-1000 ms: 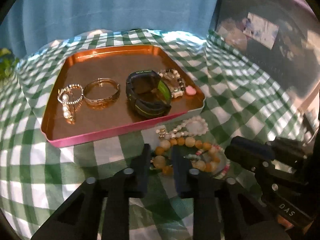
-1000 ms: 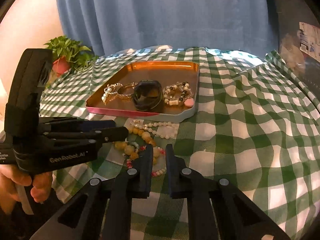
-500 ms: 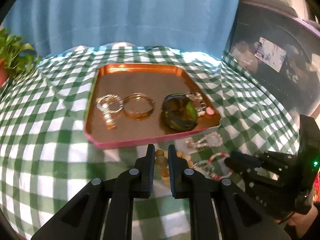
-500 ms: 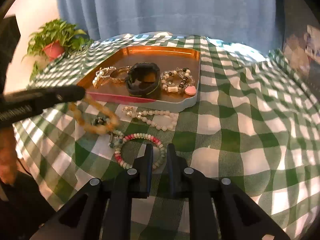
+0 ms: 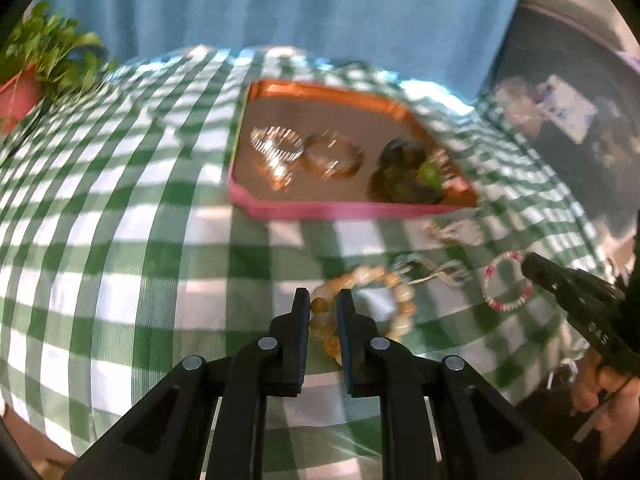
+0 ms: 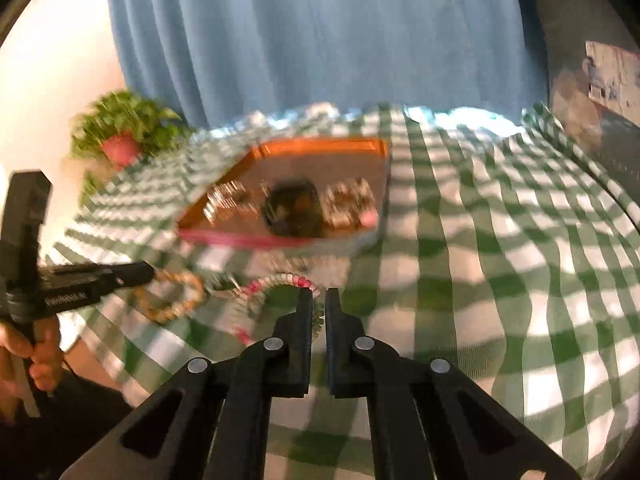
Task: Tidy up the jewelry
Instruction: 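Grasp the wooden bead bracelet with the left tool while the right tool grasps the pink-white bracelet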
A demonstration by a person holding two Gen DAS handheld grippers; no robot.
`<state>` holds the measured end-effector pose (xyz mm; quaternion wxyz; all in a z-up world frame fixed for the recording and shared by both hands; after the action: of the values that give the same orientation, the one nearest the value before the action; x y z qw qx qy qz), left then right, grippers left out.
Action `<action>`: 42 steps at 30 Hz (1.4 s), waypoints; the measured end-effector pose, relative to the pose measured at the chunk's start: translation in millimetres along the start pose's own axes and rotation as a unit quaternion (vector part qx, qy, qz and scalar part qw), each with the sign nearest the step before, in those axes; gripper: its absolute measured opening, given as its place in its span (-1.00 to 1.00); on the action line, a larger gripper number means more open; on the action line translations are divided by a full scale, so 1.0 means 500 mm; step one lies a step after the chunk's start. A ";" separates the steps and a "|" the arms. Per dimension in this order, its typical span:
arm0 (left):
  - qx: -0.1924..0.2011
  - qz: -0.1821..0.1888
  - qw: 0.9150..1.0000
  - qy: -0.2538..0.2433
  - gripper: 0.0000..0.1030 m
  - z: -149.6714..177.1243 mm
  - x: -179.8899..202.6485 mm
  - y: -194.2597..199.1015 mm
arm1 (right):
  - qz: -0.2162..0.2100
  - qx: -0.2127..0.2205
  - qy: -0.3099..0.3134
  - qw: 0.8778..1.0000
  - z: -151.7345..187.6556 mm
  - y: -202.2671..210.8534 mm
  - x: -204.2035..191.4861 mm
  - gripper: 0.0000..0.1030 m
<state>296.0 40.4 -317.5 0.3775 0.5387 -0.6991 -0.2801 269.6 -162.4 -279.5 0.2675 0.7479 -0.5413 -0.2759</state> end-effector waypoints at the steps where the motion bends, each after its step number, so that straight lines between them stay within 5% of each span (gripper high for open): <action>1: -0.007 -0.002 1.000 0.002 -0.69 0.003 -0.001 -0.008 | 0.000 -0.010 0.002 1.000 0.006 -0.008 0.001 -0.90; 10: -0.003 -0.017 0.999 -0.047 -0.22 0.011 0.029 -0.018 | 0.020 -0.033 0.038 0.999 0.028 -0.032 -0.015 -0.87; 12: -0.001 -0.025 0.998 -0.058 -0.26 0.011 0.032 -0.020 | 0.029 -0.040 0.046 0.998 0.033 -0.039 -0.017 -0.83; 15: 0.005 -0.050 0.998 -0.042 -0.76 0.003 0.013 -0.021 | 0.033 -0.050 0.046 0.997 0.038 -0.052 -0.016 -0.80; 25: 0.001 0.014 1.000 0.003 -0.76 0.001 0.021 0.015 | 0.042 -0.044 0.055 0.997 0.031 -0.054 -0.021 -0.91; 42: 0.023 0.005 0.999 -0.035 -0.76 -0.009 0.074 0.063 | 0.075 -0.017 0.035 0.996 0.013 -0.003 -0.006 -0.91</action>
<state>277.8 12.8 -281.4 0.3414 0.5338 -0.7210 -0.2806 265.2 -159.8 -285.0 0.3187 0.7096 -0.5817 -0.2379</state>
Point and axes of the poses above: each gripper's, at about its wrist camera, not at the fingertips, and y roughly against the way its jaws point, x to its right, z to its underside, the point moved 6 cm from there along -y, roughly the way its jaws point, and after that the axes turned 2 degrees about y, right-handed, at the moved point
